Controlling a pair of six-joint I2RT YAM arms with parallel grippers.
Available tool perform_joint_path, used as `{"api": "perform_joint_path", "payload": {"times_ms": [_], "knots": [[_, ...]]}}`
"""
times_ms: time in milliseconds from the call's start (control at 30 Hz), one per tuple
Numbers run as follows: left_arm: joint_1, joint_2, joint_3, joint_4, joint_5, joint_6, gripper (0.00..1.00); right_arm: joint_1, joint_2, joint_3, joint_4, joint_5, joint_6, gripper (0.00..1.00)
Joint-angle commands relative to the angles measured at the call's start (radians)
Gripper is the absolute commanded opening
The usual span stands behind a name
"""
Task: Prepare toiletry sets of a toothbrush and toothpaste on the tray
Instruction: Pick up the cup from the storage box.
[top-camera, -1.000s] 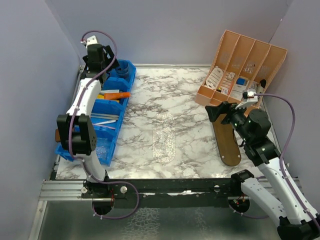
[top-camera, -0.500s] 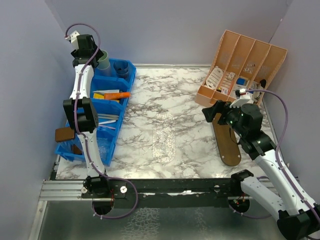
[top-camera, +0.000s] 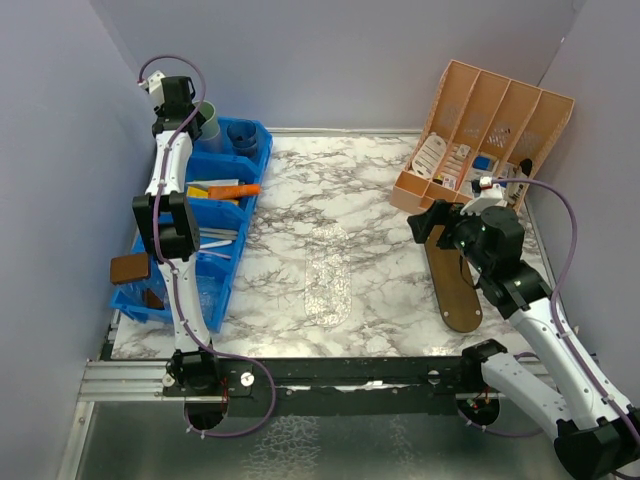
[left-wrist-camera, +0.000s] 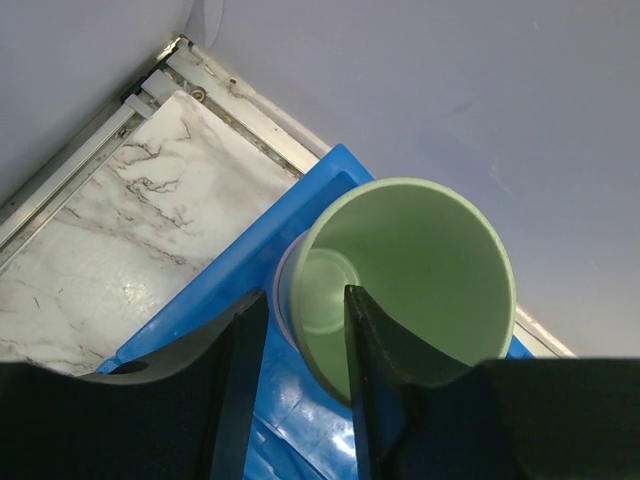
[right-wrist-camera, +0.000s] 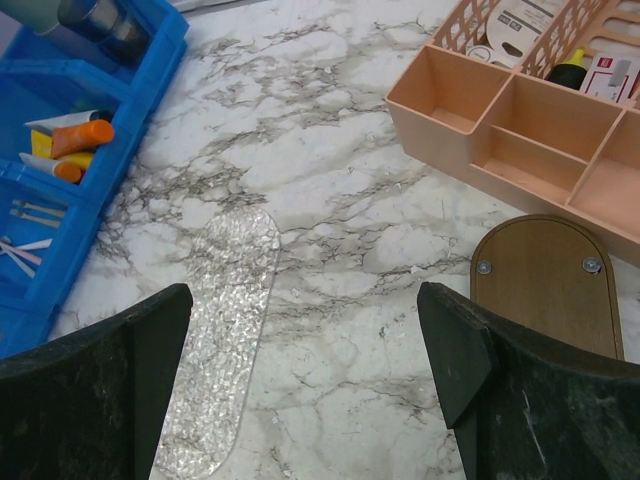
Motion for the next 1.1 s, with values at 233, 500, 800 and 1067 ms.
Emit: {"api": "perform_joint_path", "payload": {"times_ms": [233,500,800,1067], "knots": [[0.002,0.003,0.052,0.012,-0.017,-0.002,0.18,-0.007,-0.015,0.024,-0.010,0.047,-0.016,0.96],[0.004,-0.061,0.096,0.011,-0.045,0.016,0.05,-0.007,-0.021,0.015,-0.001,0.041,-0.013,0.96],[0.005,-0.230,0.058,0.012,-0.034,0.054,0.00,-0.007,-0.012,0.014,-0.006,0.021,-0.008,0.96],[-0.020,-0.553,-0.263,0.018,0.129,0.074,0.00,-0.007,0.012,0.020,-0.018,-0.032,0.043,0.97]]}}
